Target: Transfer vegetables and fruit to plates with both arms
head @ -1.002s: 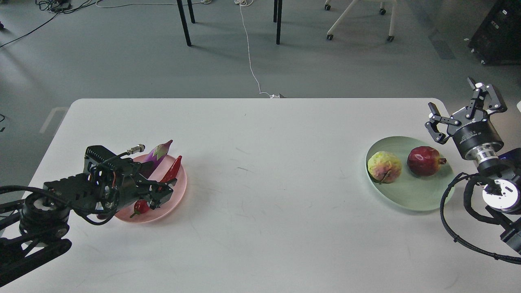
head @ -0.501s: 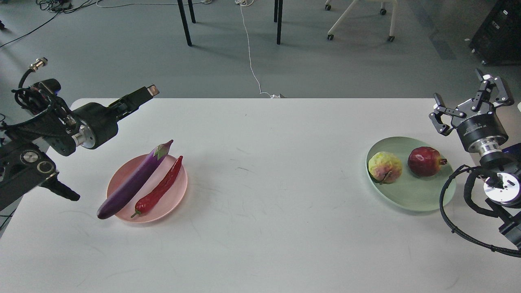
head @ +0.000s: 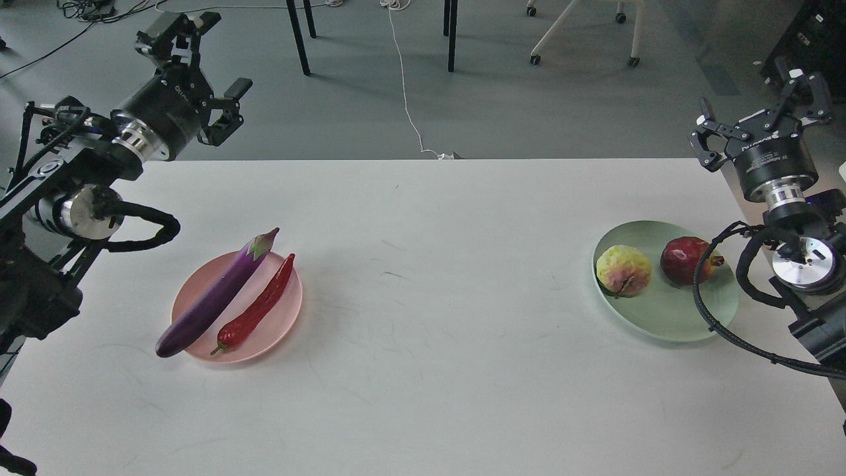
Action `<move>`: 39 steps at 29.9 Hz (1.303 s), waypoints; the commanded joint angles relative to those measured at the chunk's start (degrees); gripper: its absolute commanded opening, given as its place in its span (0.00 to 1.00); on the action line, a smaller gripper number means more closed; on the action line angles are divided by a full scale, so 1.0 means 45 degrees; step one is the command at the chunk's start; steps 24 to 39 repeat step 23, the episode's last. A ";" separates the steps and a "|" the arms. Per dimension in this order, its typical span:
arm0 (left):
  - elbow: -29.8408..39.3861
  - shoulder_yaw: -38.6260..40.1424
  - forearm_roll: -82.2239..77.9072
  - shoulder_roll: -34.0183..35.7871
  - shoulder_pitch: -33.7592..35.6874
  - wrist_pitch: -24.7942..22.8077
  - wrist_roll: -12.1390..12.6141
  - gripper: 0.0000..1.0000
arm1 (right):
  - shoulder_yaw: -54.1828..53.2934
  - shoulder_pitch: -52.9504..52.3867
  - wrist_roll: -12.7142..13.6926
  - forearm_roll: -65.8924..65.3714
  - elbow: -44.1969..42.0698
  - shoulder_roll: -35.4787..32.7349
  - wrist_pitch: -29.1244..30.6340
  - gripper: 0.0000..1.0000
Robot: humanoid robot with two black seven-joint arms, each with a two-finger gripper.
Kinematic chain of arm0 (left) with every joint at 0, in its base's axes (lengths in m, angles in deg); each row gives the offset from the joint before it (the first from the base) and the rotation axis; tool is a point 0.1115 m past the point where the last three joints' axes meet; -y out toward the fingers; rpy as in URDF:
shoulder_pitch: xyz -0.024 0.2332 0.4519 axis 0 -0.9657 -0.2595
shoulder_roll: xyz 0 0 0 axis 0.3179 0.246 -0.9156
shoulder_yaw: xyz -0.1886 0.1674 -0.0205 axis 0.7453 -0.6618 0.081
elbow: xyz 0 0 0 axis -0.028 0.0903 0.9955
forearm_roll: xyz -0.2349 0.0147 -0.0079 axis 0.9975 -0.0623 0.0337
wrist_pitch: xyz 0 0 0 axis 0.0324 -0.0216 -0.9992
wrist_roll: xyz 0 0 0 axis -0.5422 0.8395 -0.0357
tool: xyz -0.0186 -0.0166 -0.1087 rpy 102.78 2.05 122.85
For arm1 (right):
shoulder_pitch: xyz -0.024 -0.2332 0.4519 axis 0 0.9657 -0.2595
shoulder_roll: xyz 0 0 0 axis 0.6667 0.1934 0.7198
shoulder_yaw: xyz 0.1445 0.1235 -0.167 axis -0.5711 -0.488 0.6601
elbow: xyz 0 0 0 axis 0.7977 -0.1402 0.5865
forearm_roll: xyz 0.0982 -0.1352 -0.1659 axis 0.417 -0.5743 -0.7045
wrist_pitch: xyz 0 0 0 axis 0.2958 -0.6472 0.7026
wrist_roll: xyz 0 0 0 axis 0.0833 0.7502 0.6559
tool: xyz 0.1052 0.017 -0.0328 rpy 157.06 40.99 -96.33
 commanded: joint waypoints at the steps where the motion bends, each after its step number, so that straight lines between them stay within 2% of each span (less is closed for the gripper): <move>1: -0.1507 0.1153 0.1421 -0.0516 0.0146 -0.0906 0.0095 0.98 | -0.0061 -0.0207 0.0751 0.0028 -0.0071 -0.0008 0.0000 0.99; 7: -0.3735 0.1488 0.3239 -0.0672 0.0127 -0.1591 0.0076 0.98 | -0.0529 -0.0286 0.0967 0.0048 -0.0831 0.0516 0.0000 0.99; 14: -0.4752 0.1488 0.3710 -0.1493 0.0010 -0.2040 -0.0002 0.98 | -0.0569 -0.0520 0.0948 0.0048 -0.1907 0.1729 0.0000 0.99; 39: -0.4870 0.1469 0.4569 -0.1747 -0.0108 -0.2119 -0.0002 0.98 | -0.0471 -0.0637 0.0948 0.0029 -0.1731 0.1769 0.0000 0.99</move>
